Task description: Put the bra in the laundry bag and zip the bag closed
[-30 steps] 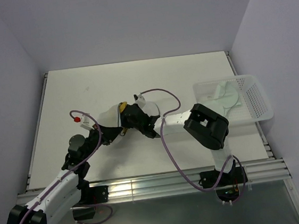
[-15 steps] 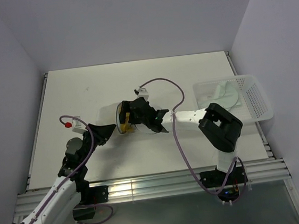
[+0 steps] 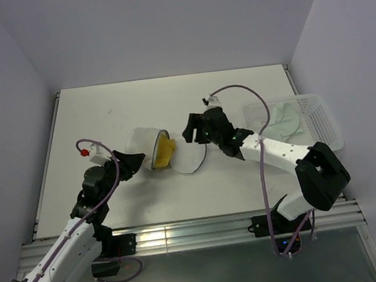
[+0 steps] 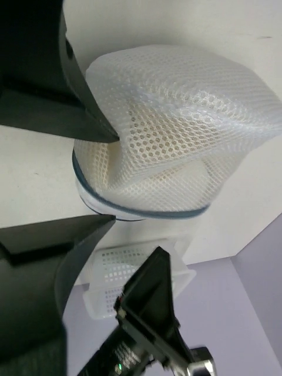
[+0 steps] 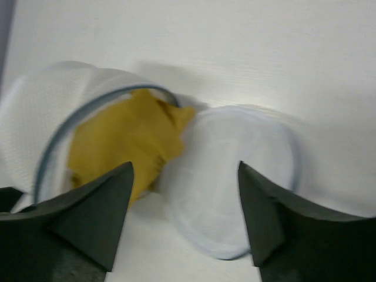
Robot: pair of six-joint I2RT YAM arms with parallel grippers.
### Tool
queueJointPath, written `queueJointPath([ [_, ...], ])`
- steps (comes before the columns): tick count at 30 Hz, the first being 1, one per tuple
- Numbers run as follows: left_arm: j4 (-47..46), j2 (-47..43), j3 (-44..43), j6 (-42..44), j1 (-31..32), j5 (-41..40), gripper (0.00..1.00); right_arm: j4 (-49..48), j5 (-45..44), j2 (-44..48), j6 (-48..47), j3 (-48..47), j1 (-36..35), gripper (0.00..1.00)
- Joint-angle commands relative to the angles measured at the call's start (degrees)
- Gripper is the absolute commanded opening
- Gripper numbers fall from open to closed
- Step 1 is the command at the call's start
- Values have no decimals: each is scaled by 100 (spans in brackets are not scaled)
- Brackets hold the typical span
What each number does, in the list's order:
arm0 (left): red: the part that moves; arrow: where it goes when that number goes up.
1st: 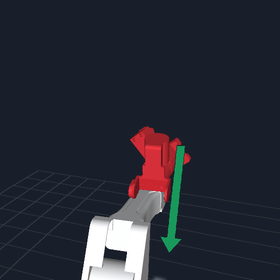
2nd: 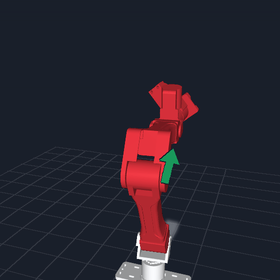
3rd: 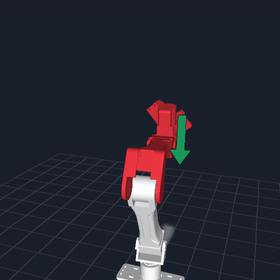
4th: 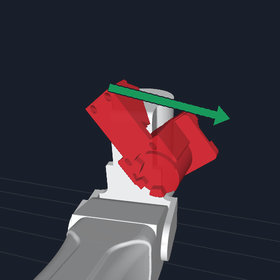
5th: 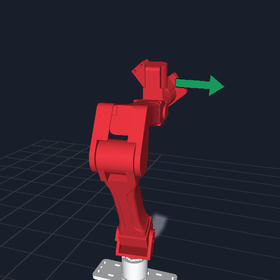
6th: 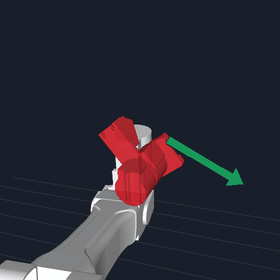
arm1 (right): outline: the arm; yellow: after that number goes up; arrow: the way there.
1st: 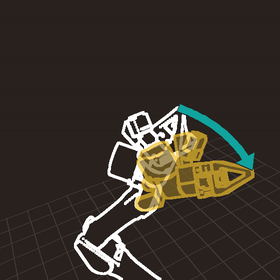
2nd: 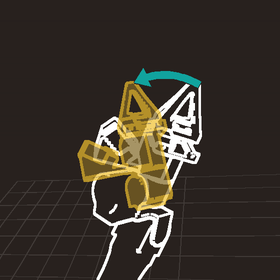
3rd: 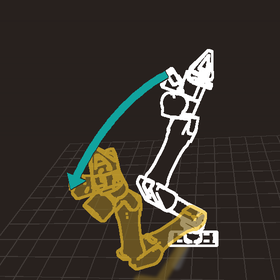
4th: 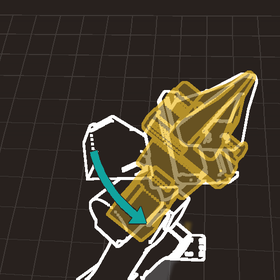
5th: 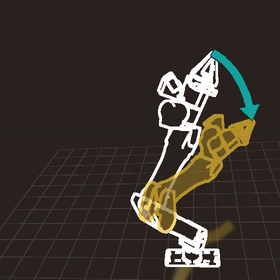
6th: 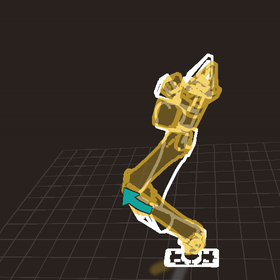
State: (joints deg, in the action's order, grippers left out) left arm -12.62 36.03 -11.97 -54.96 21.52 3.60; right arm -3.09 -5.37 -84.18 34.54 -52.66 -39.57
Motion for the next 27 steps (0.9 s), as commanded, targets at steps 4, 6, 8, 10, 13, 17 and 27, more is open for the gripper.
queueJointPath([
  [4,698,-26,-1087,1073,10,-175,67,380,-386,271,-291,1020,458,51],
  [6,927,280,-1420,1224,19,-158,68,336,-360,262,-256,1135,520,50],
  [8,1069,613,-1571,1409,19,69,69,170,-159,236,-212,1232,582,52],
  [10,1104,826,-1721,1488,71,194,69,-15,121,192,-115,1302,582,60],
  [13,1209,1134,-1940,1680,466,11,66,-322,447,78,104,1451,582,63],
  [17,1735,1590,-2484,1980,1931,-1218,57,-911,773,-151,421,1654,635,58],
  [27,1852,2855,-2785,2322,3007,-2671,61,-1449,940,-353,764,1672,652,38],
])
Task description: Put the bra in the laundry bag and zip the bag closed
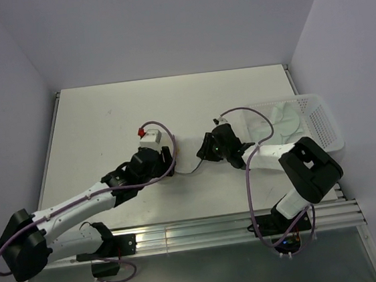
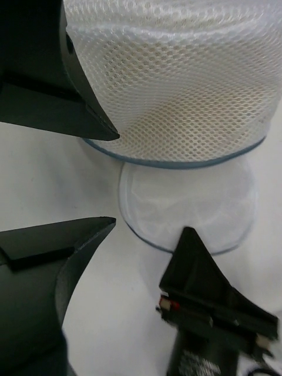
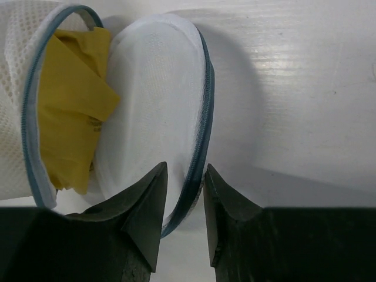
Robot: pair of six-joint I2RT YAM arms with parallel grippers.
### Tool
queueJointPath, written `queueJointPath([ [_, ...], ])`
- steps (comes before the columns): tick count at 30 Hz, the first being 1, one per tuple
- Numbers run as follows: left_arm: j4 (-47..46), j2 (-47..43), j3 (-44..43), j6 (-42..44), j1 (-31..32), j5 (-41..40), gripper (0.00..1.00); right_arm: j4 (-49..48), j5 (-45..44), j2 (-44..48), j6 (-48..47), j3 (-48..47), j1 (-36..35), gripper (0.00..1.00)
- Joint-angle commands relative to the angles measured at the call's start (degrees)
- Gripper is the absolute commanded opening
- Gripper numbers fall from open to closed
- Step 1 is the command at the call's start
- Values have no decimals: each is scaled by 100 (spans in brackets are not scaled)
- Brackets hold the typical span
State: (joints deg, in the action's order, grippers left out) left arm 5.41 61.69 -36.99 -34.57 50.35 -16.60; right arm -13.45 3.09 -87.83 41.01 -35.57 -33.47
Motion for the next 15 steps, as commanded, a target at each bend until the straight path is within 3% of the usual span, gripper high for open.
queueJointPath([
  [1,-39,561,-387,336,124,-669,62,-421,112,-14,126,-46,34,38],
  [6,-163,1448,-783,600,195,-625,61,-527,200,-50,170,33,43,36],
  [9,-40,1836,-1046,653,221,-835,58,-536,209,29,152,50,34,29],
  [12,65,2267,-1178,644,230,-1099,53,-527,227,143,144,85,34,27],
  [15,145,2409,-1223,548,230,-1362,40,-474,218,266,91,86,43,27],
])
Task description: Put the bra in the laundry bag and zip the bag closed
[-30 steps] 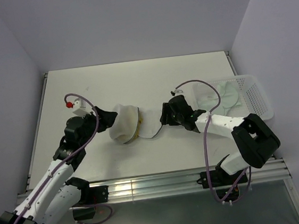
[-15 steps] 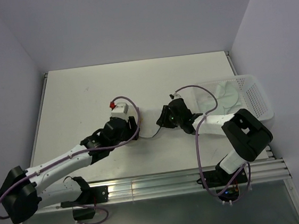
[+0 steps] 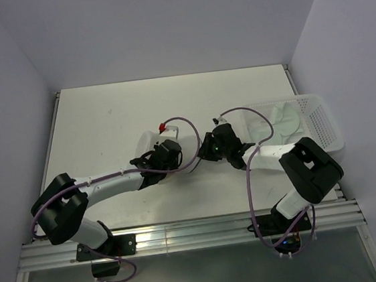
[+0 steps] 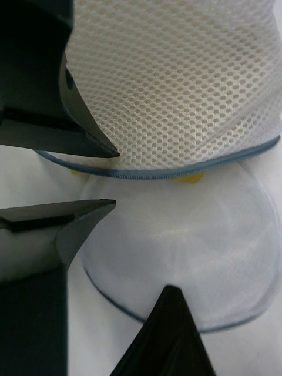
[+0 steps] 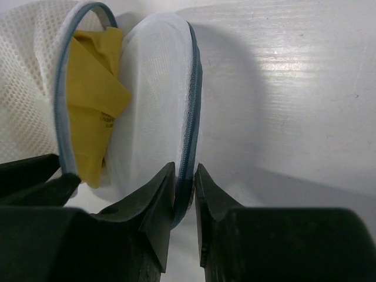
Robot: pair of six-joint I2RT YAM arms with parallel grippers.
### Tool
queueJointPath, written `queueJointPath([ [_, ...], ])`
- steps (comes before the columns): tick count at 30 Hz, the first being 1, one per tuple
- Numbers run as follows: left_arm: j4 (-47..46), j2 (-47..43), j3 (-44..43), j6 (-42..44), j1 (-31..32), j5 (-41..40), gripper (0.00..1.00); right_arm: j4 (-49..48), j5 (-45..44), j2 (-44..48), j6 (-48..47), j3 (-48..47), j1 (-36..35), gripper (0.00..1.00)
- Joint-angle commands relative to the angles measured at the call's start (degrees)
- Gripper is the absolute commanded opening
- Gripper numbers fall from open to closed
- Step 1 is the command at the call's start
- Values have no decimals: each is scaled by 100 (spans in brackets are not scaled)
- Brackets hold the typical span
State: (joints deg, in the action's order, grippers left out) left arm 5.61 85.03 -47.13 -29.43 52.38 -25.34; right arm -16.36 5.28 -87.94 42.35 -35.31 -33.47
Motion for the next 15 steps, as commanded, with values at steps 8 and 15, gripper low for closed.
queueJointPath([
  [8,265,206,-287,104,27,-1121,3,-253,-9,558,-34,129,43,15],
  [15,116,-582,-51,-54,-201,-1140,0,271,219,1252,-209,174,43,0],
])
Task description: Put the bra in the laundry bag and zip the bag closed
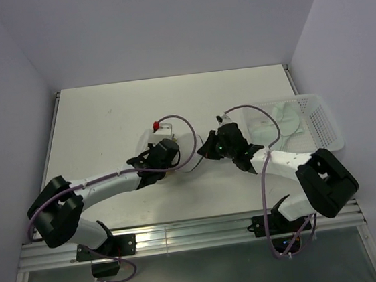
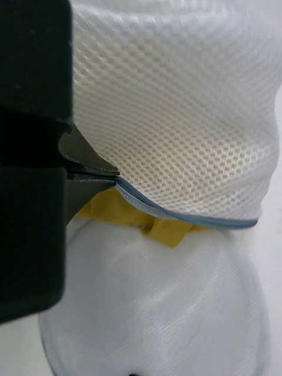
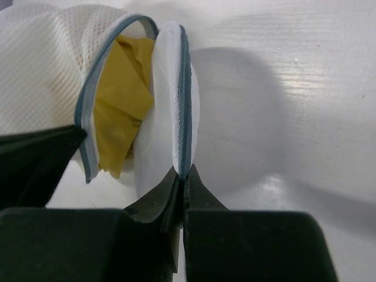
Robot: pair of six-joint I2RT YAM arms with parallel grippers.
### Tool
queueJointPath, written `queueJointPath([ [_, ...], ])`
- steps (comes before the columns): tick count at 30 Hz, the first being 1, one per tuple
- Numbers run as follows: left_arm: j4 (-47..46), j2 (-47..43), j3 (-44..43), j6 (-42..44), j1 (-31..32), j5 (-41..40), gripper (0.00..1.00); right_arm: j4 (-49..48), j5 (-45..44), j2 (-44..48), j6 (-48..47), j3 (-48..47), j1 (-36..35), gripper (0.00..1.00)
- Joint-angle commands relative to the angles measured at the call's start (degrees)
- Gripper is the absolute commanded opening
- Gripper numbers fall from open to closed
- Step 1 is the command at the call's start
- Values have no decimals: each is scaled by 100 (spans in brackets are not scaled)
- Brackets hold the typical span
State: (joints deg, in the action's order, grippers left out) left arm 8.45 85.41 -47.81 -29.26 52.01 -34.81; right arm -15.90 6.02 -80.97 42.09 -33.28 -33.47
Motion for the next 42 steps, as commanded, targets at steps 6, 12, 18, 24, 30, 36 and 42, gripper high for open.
queueJointPath([
  [6,-98,-1754,325,-343,-1146,210,0,2070,-215,1891,-920,-547,25,0],
  [12,-45,-2694,668,-871,-2298,1666,0,4197,-31,2384,-1615,-2453,-71,0],
  [18,43,-3056,1054,-1082,-3064,2688,0,4895,-471,1804,-2002,-3641,-98,0],
  [24,314,-3338,933,-1065,-3162,3251,0,4587,-532,1366,-1993,-3606,-19,0],
  [30,447,-3575,423,-1082,-3433,3954,0,3946,-522,1619,-1826,-3387,-1,0],
  [36,403,-2907,169,-924,-3689,4201,0,3955,-427,1355,-1853,-3607,131,0],
  [42,852,-3047,-722,-748,-3698,3623,0,3279,574,1234,-1555,-3548,122,0],
])
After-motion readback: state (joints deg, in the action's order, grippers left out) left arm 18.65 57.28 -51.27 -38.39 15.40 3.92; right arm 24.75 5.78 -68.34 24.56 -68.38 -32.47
